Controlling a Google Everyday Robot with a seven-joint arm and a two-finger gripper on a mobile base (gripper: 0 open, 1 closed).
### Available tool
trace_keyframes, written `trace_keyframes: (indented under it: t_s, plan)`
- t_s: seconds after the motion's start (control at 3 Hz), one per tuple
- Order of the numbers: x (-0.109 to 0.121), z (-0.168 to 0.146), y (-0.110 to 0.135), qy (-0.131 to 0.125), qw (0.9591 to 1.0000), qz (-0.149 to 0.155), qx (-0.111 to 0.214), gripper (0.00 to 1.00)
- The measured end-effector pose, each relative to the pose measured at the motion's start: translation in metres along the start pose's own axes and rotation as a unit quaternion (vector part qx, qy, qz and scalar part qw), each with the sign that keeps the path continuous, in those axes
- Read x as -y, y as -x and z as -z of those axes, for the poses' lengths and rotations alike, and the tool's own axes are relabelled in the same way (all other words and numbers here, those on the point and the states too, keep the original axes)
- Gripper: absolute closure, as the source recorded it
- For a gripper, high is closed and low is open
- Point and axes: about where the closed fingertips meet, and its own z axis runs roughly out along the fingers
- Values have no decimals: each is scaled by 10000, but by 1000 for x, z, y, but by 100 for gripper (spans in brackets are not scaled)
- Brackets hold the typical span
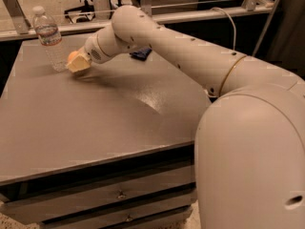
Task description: Move orange near water bottle
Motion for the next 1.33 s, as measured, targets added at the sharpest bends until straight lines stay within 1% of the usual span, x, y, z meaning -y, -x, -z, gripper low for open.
trace_keyframes:
  t_s: [0.33,0.67,1.33]
  plan:
    - [-2,-9,3,69,10000,-31,12,13]
    - [-4,-15,3,123,9999,-52,17,0]
    - [-6,-16,3,199,9997,-98,81,0]
